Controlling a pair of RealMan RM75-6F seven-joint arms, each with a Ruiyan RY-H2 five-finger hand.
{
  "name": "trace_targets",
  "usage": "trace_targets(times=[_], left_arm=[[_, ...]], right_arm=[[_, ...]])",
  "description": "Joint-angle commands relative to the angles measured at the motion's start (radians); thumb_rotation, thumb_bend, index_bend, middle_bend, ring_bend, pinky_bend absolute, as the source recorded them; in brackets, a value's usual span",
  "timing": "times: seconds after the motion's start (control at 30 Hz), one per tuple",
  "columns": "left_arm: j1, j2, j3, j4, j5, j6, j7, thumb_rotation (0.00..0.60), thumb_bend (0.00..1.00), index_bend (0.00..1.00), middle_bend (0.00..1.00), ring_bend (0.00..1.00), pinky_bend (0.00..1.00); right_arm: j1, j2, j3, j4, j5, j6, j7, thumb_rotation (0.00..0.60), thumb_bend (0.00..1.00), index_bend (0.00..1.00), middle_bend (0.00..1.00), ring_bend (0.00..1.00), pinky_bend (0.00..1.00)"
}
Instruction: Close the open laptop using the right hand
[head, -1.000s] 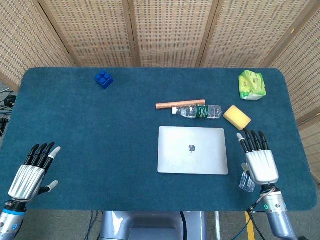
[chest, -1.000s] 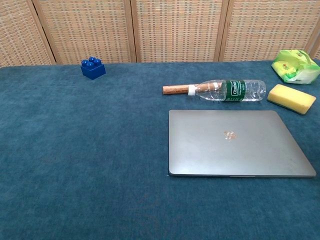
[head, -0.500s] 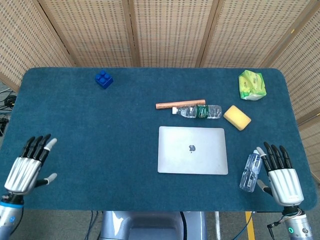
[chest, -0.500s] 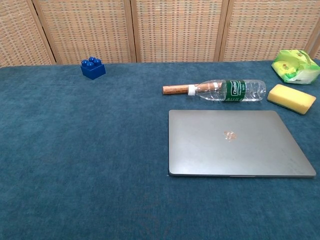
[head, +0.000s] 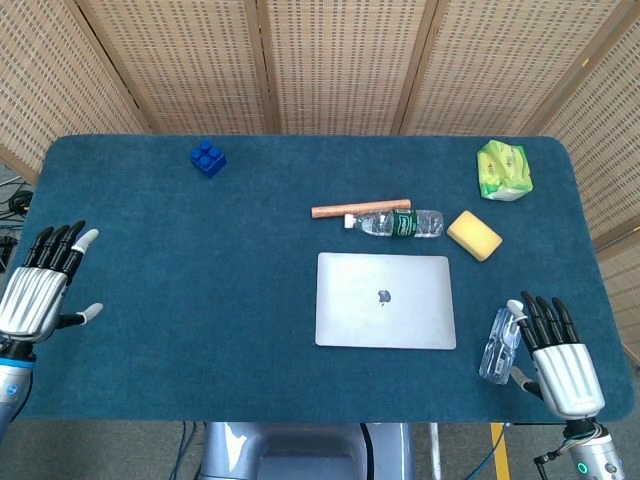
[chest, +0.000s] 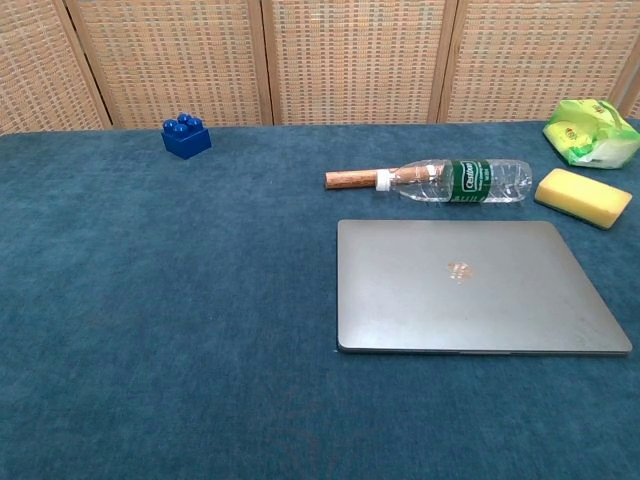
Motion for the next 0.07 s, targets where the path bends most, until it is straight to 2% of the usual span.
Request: trace_targets(times=[0.03, 0.07], left_arm=[[0.006, -0.007, 0.008, 0.004, 0.008, 0.012, 0.007, 0.600, 0.07, 0.00, 0.00, 0.00, 0.00], [0.009, -0.010, 0.013, 0.004, 0.013, 0.018, 0.009, 0.600, 0.07, 0.00, 0.00, 0.00, 0.00]], right_arm=[[-0.005, 0.001, 0.003, -0.006, -0.008, -0.002, -0.008, 0.600, 0.16, 0.00, 0.00, 0.00, 0.00], [-0.006, 0.002, 0.004, -0.007, -0.012, -0.004, -0.010, 0.600, 0.16, 0.00, 0.00, 0.00, 0.00]])
